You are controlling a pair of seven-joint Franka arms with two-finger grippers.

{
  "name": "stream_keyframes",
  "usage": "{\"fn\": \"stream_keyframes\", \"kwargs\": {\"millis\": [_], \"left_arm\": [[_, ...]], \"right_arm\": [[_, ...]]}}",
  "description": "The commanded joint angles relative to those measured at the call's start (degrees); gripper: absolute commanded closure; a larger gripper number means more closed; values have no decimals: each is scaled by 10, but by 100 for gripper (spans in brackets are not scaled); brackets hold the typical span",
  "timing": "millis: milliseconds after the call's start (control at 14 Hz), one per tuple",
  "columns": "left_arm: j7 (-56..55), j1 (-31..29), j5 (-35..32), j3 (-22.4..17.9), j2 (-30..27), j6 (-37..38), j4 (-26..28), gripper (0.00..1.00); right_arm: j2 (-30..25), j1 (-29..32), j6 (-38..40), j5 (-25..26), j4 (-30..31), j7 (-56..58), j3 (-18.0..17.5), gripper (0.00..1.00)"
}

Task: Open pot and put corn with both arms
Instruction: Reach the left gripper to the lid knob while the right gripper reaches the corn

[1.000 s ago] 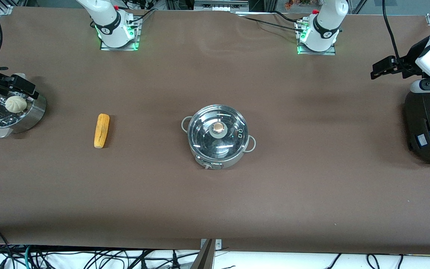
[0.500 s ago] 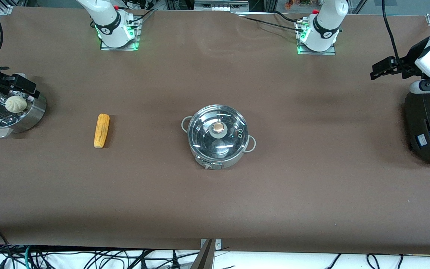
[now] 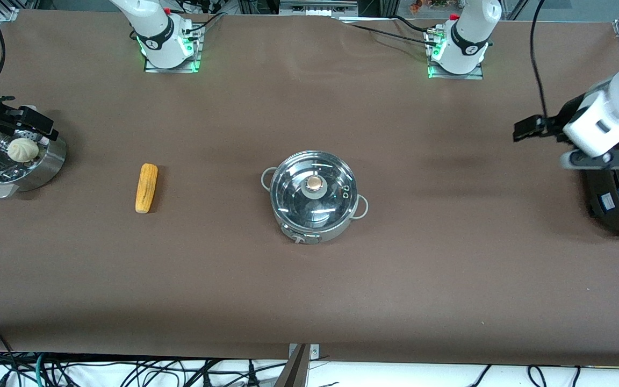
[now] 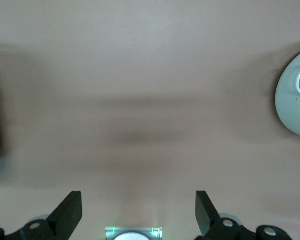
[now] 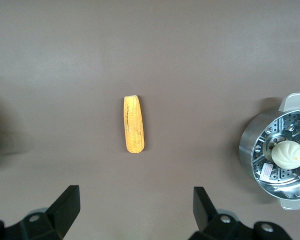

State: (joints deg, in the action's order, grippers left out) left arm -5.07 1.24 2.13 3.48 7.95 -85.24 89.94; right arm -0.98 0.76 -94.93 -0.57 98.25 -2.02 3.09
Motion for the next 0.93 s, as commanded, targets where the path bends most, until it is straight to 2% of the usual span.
{"fn": "stream_keyframes", "kwargs": {"millis": [0, 214, 357, 500, 643, 786, 857], "left_arm": [[8, 22, 4, 0, 63, -2, -49, 0], [-47, 71, 73, 7, 124, -67, -71, 0], [-119, 145, 73, 7, 161, -120, -94, 0], [-205, 201, 73, 7, 202, -155, -128, 0], [-277, 262, 70, 7, 236, -189, -156, 0], [-313, 312, 67, 1, 266, -215, -178, 0], [-314, 324, 67, 1, 280, -222, -188, 0]], "right_arm": [[-5, 5, 3, -11, 7, -1, -4, 0], [37, 0, 5, -2, 12, 4, -4, 0], [81, 0, -26, -5, 21, -1, -4, 0], [119, -10, -121, -2, 72, -2, -4, 0], [131, -11, -245, -3, 155, -2, -4, 0], [148, -11, -346, -4, 218, -4, -4, 0], [167, -12, -364, -6, 227, -10, -4, 0]]}}
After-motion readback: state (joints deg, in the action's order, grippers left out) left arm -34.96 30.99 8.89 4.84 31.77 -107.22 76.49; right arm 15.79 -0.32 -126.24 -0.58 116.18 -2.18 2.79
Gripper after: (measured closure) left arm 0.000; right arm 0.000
